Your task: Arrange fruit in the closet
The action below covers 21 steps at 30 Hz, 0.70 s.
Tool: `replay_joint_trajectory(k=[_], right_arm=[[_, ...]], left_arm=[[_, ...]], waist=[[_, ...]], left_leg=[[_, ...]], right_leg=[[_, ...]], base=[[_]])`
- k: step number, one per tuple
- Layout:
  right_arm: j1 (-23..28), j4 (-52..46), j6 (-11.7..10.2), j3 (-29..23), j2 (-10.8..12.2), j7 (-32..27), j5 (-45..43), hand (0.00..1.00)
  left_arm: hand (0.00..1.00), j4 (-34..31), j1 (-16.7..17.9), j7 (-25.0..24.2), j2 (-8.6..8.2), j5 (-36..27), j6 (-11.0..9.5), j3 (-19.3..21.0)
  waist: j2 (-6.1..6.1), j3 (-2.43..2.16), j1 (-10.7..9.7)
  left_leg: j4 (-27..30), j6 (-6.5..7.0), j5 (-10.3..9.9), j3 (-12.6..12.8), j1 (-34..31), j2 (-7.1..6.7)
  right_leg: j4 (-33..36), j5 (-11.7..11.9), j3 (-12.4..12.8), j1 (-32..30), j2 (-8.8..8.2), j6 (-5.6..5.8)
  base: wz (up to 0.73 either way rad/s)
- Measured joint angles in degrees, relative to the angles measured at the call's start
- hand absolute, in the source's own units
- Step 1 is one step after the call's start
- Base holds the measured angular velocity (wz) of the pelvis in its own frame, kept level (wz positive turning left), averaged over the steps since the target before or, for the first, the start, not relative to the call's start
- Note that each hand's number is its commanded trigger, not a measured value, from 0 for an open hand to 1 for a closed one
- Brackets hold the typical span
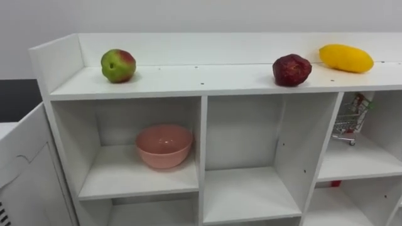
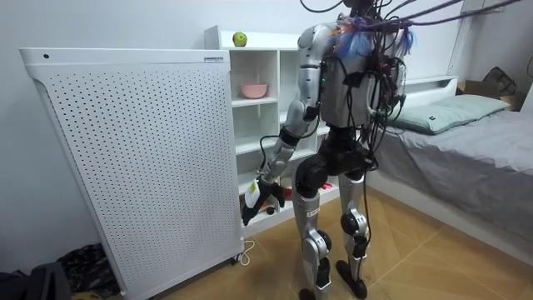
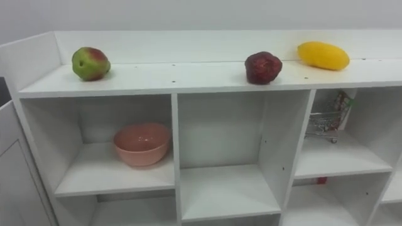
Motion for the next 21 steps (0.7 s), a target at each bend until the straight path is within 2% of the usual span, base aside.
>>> replay_joint_trajectory(k=[3,6,10,13,17,19,21], right_arm=[[0.14,-7.3,-0.09,0.36,0.17,-2.15,-3.9,0.0],[-0.14,-14.25,-0.18,1.19,0.17,-4.74,-6.6,0.0],[-0.13,-23.74,-0.84,2.67,0.22,-6.87,-11.22,0.0],[-0.14,-29.14,-1.76,2.47,0.17,-7.96,-11.6,0.0],[-0.7,-33.7,-2.5,2.58,0.07,-7.71,-11.53,0.0],[-3.48,-34.33,-2.89,2.55,0.05,-7.54,-11.56,0.0],[-5.76,-35.02,-2.89,2.64,-0.07,-7.67,-11.58,0.0]], left_arm=[[0.0,-2.03,0.08,-0.21,-0.49,0.08,-0.1,-0.27],[0.0,-2.33,-0.04,-0.2,-0.45,-1.57,-0.67,-1.6],[0.0,-2.33,0.99,-0.18,-0.44,-3.16,-1.31,-1.8],[0.0,-2.7,2.23,-0.32,-0.27,-3.11,-2.2,-1.79],[0.0,-3.35,3.42,-1.33,-0.26,-2.16,-2.31,-1.88],[0.0,-3.32,3.39,-1.32,-0.25,-2.15,-2.47,-2.37],[0.0,-3.28,3.18,-1.3,-0.06,-2.16,-2.67,-3.37]], waist=[[-0.48,-0.07,0.36],[-0.01,-0.3,0.57],[0.89,-0.36,0.47],[0.93,-0.36,0.35],[0.54,-0.14,1.02],[-0.07,0.19,1.16],[-0.08,0.18,1.38]], left_leg=[[-0.05,0.0,0.0,0.0,-0.63,0.0],[-0.04,0.01,0.01,0.01,-0.76,0.0],[-0.05,0.09,0.09,0.0,-0.82,0.0],[0.04,0.12,0.25,-0.41,-0.97,0.02],[0.06,0.12,0.56,-0.49,-1.17,-0.04],[0.1,0.15,0.76,-0.56,-1.34,-0.18],[0.3,0.17,0.77,-0.52,-1.64,-0.24]], right_leg=[[0.01,0.02,0.07,-0.47,0.0,-0.01],[0.82,0.02,-0.06,-1.05,-0.04,0.0],[0.78,0.03,-0.16,-1.0,-0.04,-0.01],[0.75,0.08,-0.81,-0.9,-0.1,-0.09],[1.04,0.13,-0.89,-1.19,-0.24,-0.19],[1.33,0.13,-0.83,-1.47,-0.39,-0.19],[1.54,0.14,-0.74,-1.86,-0.43,-0.19]], base=[[0.01],[0.0],[0.01],[0.09],[0.0],[0.0],[0.0]])
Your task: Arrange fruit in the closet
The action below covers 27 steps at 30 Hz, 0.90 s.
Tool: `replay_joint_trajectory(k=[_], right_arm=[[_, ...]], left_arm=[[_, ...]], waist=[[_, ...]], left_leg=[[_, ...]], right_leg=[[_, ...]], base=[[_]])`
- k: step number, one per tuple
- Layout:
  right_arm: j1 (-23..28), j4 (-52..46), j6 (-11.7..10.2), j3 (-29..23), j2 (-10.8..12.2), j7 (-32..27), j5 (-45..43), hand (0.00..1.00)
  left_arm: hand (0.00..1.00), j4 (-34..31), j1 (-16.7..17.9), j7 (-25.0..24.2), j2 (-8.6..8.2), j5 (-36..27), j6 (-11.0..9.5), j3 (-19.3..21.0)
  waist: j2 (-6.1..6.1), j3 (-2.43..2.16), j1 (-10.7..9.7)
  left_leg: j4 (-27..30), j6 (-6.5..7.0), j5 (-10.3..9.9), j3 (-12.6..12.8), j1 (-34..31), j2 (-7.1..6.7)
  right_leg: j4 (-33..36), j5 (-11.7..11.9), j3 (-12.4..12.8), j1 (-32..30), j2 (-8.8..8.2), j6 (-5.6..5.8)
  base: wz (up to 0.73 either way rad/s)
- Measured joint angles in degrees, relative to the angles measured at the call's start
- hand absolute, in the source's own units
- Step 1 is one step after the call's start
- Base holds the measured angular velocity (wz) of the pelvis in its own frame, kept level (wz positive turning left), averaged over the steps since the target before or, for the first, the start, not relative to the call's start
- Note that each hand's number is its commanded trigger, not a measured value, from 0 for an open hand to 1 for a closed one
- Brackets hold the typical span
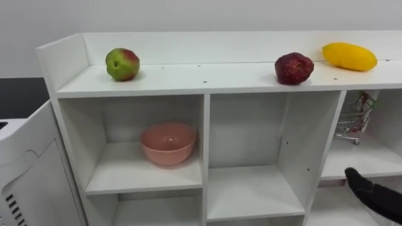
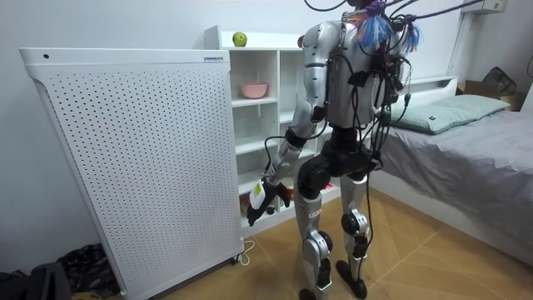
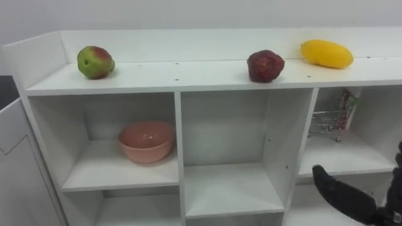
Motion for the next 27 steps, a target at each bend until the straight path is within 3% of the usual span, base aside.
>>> replay_joint_trajectory(k=[7,18,21,24,27], right_arm=[[-8.44,-1.25,-1.32,2.01,-4.29,-0.62,-0.08,0.0],[-16.03,-0.63,-1.77,3.37,-4.46,1.76,0.1,0.0],[-18.6,2.21,-1.71,4.56,-4.48,1.92,0.45,0.0],[-20.12,5.86,-1.66,4.57,-4.5,1.88,2.15,0.0],[-21.08,8.13,-0.35,4.46,-4.51,1.84,3.98,0.0]], left_arm=[[0.0,0.32,-1.11,-0.02,0.22,-0.02,-0.77,-2.21],[0.0,0.17,-3.41,-2.26,0.31,1.1,-0.44,-2.22],[0.0,0.19,-4.41,-2.81,0.46,1.09,-0.48,-2.24],[0.0,0.4,-5.44,-2.91,0.52,1.11,-0.49,-2.22],[0.0,0.74,-5.59,-3.52,0.51,1.09,-0.16,-2.21]], waist=[[-0.4,0.05,0.88],[-0.28,0.02,2.18],[-0.77,0.07,3.01],[-1.6,-0.16,3.67],[-2.16,-0.31,4.01]], left_leg=[[0.51,-0.02,0.01,-0.58,-1.14,0.04],[0.64,-0.12,0.29,-1.82,-1.91,0.0],[0.59,-0.22,0.46,-2.14,-1.62,0.06],[0.6,-0.26,0.62,-2.48,-1.72,0.04],[0.61,-0.25,0.77,-2.75,-1.98,-0.01]], right_leg=[[0.0,0.04,-0.76,-0.47,-0.03,-0.05],[0.12,0.11,-1.81,-0.83,-0.19,-0.17],[0.14,0.19,-1.99,-0.75,-0.14,-0.3],[0.12,0.28,-2.39,-0.7,-0.2,-0.42],[0.12,0.31,-3.19,-0.6,-0.37,-0.44]], base=[[0.05],[0.04],[0.01],[0.06],[0.07]])
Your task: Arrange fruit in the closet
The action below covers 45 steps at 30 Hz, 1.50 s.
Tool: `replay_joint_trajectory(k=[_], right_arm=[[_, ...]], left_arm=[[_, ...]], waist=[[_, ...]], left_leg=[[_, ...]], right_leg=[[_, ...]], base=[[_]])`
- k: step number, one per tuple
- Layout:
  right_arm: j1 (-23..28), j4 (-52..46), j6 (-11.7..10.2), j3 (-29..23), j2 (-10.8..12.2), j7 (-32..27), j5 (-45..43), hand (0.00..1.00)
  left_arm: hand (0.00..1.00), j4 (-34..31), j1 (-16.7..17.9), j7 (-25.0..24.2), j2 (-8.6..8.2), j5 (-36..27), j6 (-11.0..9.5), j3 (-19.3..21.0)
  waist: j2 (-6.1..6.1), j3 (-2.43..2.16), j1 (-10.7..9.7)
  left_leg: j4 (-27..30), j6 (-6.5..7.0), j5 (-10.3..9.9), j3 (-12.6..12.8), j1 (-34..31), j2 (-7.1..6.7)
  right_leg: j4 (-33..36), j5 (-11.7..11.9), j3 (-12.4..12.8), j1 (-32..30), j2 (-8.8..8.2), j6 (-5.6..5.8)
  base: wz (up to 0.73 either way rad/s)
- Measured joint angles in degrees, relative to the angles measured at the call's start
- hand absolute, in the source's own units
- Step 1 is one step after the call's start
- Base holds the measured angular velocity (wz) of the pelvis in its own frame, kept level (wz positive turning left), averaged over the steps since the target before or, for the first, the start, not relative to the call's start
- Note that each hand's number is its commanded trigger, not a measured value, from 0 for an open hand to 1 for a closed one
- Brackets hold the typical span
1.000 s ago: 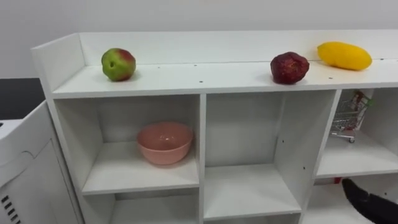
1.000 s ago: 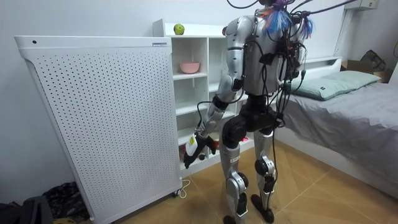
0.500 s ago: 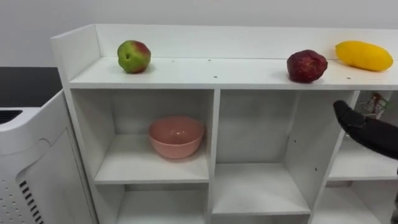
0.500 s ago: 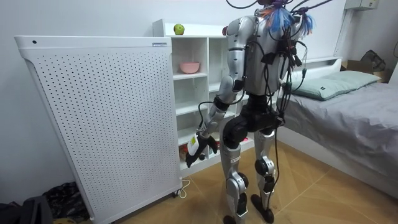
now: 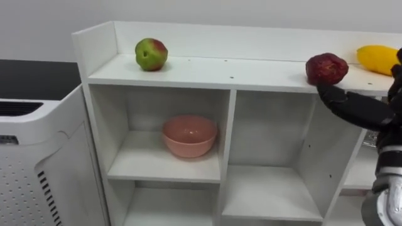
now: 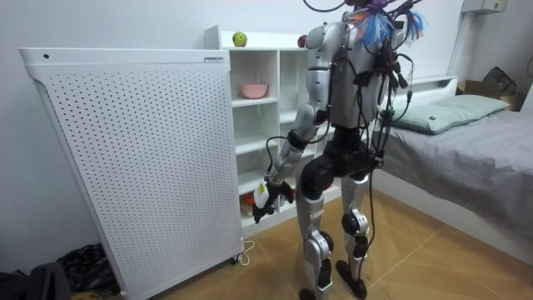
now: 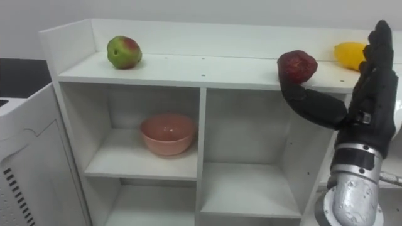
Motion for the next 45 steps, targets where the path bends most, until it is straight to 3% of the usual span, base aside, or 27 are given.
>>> replay_joint_trajectory(k=[5,13,19,20,21,22,36,45], right_arm=[[-1.25,1.02,0.76,-0.16,-0.77,0.61,1.3,0.0],[-6.35,8.03,4.7,-0.06,-5.94,5.26,5.21,0.0],[-7.87,9.1,6.34,0.07,-6.74,6.24,5.2,0.0],[-7.87,9.1,6.4,0.07,-6.75,6.25,5.2,0.16],[-7.88,9.1,6.68,0.09,-6.8,6.27,5.09,0.69],[-7.88,9.11,6.92,0.1,-6.85,6.3,5.04,1.0],[-10.79,11.48,10.56,0.41,-8.71,9.18,5.27,1.0],[-12.94,14.16,10.73,0.43,-9.39,9.56,5.8,1.0]], left_arm=[[0.0,-0.09,-0.04,-0.5,0.01,0.03,1.03,0.11],[0.0,-2.56,-0.57,-2.71,0.18,0.06,3.53,0.1],[0.0,-3.57,-1.39,-3.3,0.59,-0.04,5.27,-0.07],[0.0,-3.57,-1.42,-3.45,0.67,-0.04,5.38,-0.09],[0.0,-3.58,-1.5,-3.68,0.97,-0.03,5.7,-0.56],[0.0,-3.58,-1.57,-3.81,1.3,-0.04,5.92,-1.16],[0.0,-5.93,-2.76,-5.17,1.92,-0.03,8.48,-1.05],[0.0,-6.0,-3.46,-5.18,2.46,-0.1,8.59,-1.05]], waist=[[-0.37,0.2,0.14],[-0.49,0.27,0.36],[-0.58,0.19,0.31],[-0.6,0.18,0.31],[-0.66,0.14,0.27],[-0.73,0.09,0.23],[-0.77,-0.03,-0.59],[-0.79,-0.09,-0.63]], left_leg=[[0.39,-0.01,0.14,-0.66,-0.89,-0.13],[0.43,-0.02,0.18,-0.8,-1.03,-0.17],[0.42,-0.02,0.18,-0.86,-1.03,-0.16],[0.42,-0.02,0.18,-0.87,-1.03,-0.16],[0.43,-0.02,0.18,-0.93,-1.03,-0.16],[0.44,-0.02,0.18,-0.96,-1.03,-0.15],[0.84,-0.02,0.18,-0.92,-1.02,-0.07],[0.84,-0.03,0.18,-0.92,-1.01,-0.01]], right_leg=[[-0.05,0.01,-0.79,-0.13,-0.14,-0.02],[-0.11,0.01,-0.88,-0.16,-0.13,-0.02],[-0.1,0.01,-1.09,-0.18,-0.12,-0.02],[-0.1,0.01,-1.11,-0.18,-0.12,-0.02],[-0.09,0.01,-1.18,-0.19,-0.12,-0.02],[-0.07,0.01,-1.33,-0.18,-0.13,-0.02],[-0.03,0.08,-1.46,0.01,-0.1,-0.13],[-0.04,0.1,-1.58,0.03,-0.06,-0.16]], base=[[0.09],[0.0],[0.0],[0.0],[0.0],[0.0],[0.0],[0.0]])
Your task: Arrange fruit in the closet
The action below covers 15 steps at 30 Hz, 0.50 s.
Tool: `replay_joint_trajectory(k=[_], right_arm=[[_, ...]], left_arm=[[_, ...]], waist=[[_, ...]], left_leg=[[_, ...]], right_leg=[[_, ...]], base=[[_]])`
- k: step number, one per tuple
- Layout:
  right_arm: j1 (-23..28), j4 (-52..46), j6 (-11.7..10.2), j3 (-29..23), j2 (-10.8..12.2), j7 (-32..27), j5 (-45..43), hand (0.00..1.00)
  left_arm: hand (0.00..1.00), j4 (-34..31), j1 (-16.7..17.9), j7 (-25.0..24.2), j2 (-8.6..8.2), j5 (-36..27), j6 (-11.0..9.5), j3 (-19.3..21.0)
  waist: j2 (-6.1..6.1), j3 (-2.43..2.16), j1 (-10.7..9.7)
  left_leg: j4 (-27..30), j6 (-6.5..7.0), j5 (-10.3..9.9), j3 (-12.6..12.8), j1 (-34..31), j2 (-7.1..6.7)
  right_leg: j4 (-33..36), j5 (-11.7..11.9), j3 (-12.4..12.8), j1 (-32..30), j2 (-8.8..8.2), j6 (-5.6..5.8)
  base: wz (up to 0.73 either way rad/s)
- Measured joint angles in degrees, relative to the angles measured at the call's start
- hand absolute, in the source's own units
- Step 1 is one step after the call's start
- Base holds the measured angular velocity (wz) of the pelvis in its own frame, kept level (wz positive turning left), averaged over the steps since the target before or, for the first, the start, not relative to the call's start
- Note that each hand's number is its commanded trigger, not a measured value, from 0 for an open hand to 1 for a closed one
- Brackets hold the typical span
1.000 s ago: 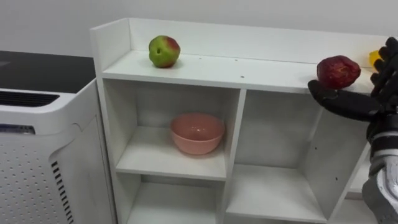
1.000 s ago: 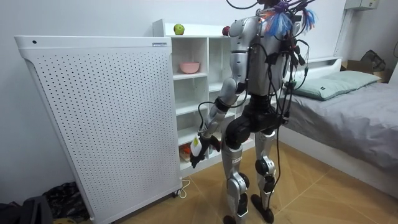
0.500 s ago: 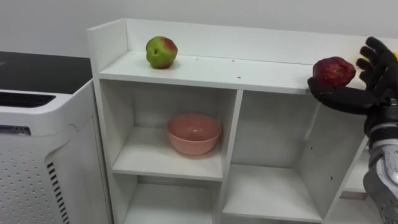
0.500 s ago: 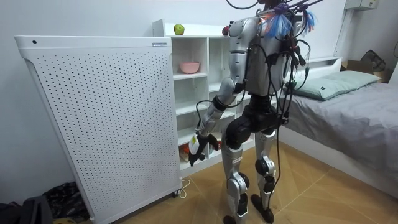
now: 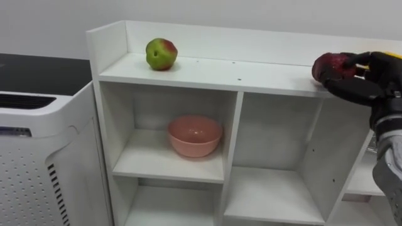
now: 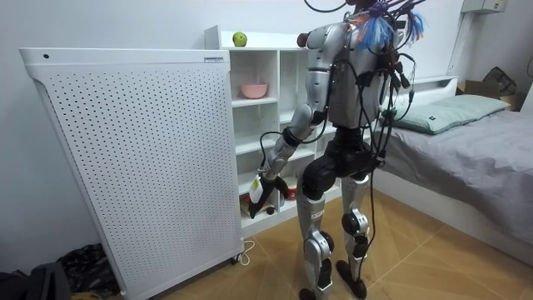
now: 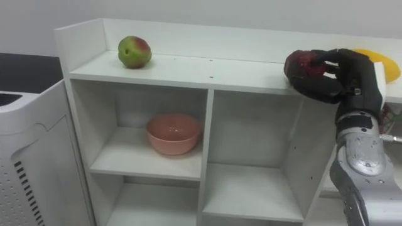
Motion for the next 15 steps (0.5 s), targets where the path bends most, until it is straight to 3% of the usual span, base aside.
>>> replay_joint_trajectory(k=[8,15], right_arm=[[0.85,-3.34,1.75,0.87,0.01,3.09,-0.43,1.0],[8.02,-17.11,2.26,5.56,0.99,9.02,-0.42,1.0]], left_arm=[[0.0,0.0,-0.44,-0.13,0.25,-1.07,0.7,0.0],[0.0,-0.06,-1.82,-1.0,0.77,-2.07,0.49,-0.16]], waist=[[0.28,-0.29,-0.9],[1.14,-0.36,-1.43]], left_leg=[[0.06,0.0,0.0,0.03,-0.05,0.01],[0.05,-0.02,0.01,0.29,0.23,0.06]], right_leg=[[0.04,0.03,0.06,-0.02,-0.02,-0.04],[0.05,0.11,0.35,0.13,0.01,-0.13]], base=[[0.0],[0.0]])
